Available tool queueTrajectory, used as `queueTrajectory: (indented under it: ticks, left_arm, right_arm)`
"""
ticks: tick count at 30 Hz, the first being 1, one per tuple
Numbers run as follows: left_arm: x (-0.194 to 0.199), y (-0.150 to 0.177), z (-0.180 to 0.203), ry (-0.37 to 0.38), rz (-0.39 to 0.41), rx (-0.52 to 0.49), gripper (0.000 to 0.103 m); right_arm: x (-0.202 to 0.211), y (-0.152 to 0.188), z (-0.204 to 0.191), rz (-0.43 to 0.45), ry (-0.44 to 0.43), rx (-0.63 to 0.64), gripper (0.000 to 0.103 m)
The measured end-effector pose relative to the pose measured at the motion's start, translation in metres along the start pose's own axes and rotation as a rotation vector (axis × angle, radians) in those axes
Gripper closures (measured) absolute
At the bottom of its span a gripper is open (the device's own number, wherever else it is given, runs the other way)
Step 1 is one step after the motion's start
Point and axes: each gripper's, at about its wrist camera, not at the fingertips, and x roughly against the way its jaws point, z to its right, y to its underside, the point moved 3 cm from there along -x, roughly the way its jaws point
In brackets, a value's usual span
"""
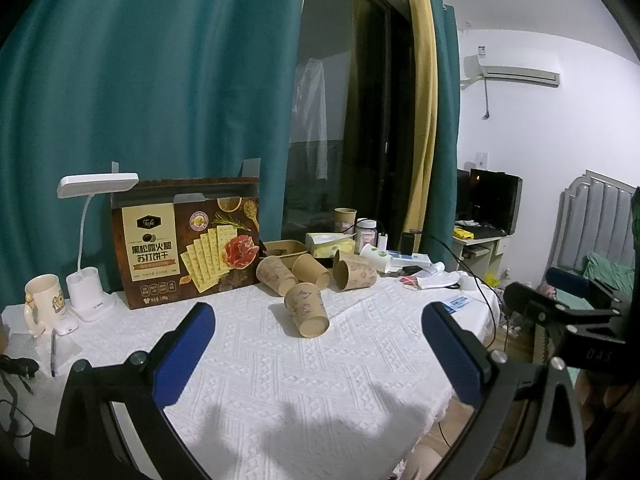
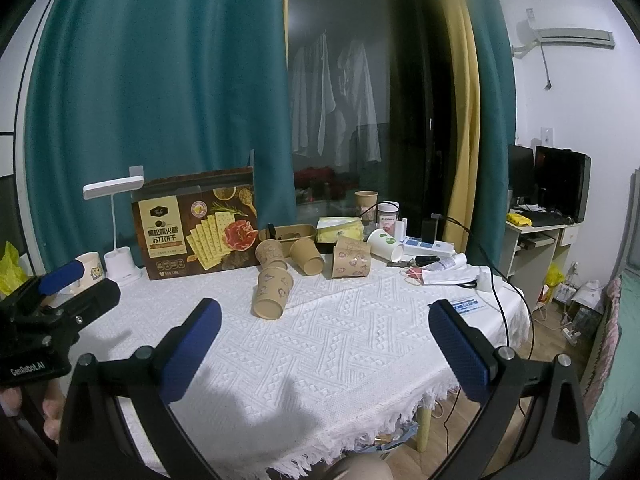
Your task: Flip cup upright
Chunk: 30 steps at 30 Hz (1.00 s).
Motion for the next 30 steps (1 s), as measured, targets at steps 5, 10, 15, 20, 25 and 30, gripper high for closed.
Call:
queueTrajectory:
  ticks: [5, 10, 15, 20, 25, 30]
  left_arm:
    - [-0.0003, -0.0003, -0.0004, 0.001, -0.001, -0.001, 0.000]
    - [-0.0009, -0.0004, 0.0006, 0.001, 0.000, -0.001, 0.000]
    - [-0.0008, -0.0005, 0.0007, 0.000, -0.002, -0.001, 0.000]
    - [-0.0015, -0.0002, 0.0014, -0.002, -0.001, -0.002, 0.000]
    - [0.0004, 0.0005, 0.0021, -0.003, -0.001, -0.003, 0.000]
    - [0.0006, 0.0009, 0.0026, -0.004, -0.003, -0.004, 0.000]
  right_arm:
    - [-0.0009, 0.0000, 0.0007, -0.002, 0.000, -0.002, 0.001]
    - [-0.0016, -0.0004, 0.0020, -0.002, -0.001, -0.003, 0.001]
    - [-0.0018, 0.0002, 0.0012, -0.003, -0.001, -0.003, 0.001]
    - [-0.0023, -0.0003, 0.0021, -0.003, -0.002, -0.005, 0.001]
    - [-0.0020, -0.0006, 0.0022, -0.005, -0.001, -0.007, 0.001]
    - [-0.0037, -0.0014, -0.0014, -0.006, -0.001, -0.008, 0.001]
